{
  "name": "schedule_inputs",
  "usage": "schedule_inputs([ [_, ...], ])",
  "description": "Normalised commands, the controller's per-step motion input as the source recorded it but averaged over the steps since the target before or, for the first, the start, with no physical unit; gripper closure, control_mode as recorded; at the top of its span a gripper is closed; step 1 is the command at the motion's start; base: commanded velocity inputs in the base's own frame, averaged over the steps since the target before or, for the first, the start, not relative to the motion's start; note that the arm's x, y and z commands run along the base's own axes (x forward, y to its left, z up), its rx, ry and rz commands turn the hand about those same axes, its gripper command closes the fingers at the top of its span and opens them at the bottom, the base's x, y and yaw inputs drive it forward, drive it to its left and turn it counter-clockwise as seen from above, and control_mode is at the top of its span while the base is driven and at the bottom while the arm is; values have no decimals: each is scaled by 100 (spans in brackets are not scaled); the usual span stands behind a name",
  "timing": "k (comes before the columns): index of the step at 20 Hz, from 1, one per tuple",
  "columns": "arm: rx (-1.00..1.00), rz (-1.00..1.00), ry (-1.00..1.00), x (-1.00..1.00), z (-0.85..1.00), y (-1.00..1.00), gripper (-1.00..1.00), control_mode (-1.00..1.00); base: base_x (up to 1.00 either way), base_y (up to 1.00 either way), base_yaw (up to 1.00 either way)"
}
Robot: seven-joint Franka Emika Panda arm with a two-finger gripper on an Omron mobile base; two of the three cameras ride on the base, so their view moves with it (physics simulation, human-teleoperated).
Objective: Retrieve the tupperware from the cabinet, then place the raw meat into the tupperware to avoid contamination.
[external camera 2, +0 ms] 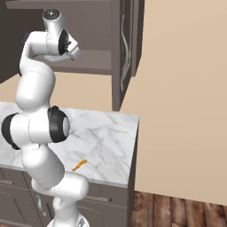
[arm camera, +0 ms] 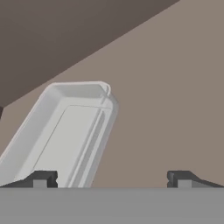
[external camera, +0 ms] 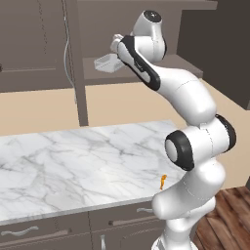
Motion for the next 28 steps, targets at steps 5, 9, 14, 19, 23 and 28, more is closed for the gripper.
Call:
schedule_inputs([
  [5, 0, 0, 0, 0, -12, 15, -100, -100, 0, 0, 0],
  [9, 0, 0, 6, 0, -17, 18, -100, -100, 0, 0, 0],
  [14, 0, 0, 7, 2, -13, 15, -100, -100, 0, 0, 0],
  [19, 0, 0, 13, 0, -13, 11, -100, -100, 0, 0, 0],
  [23, 0, 0, 12, 0, -12, 13, -100, -100, 0, 0, 0],
  [28, 0, 0, 10, 3, -12, 18, 100, -100, 0, 0, 0],
])
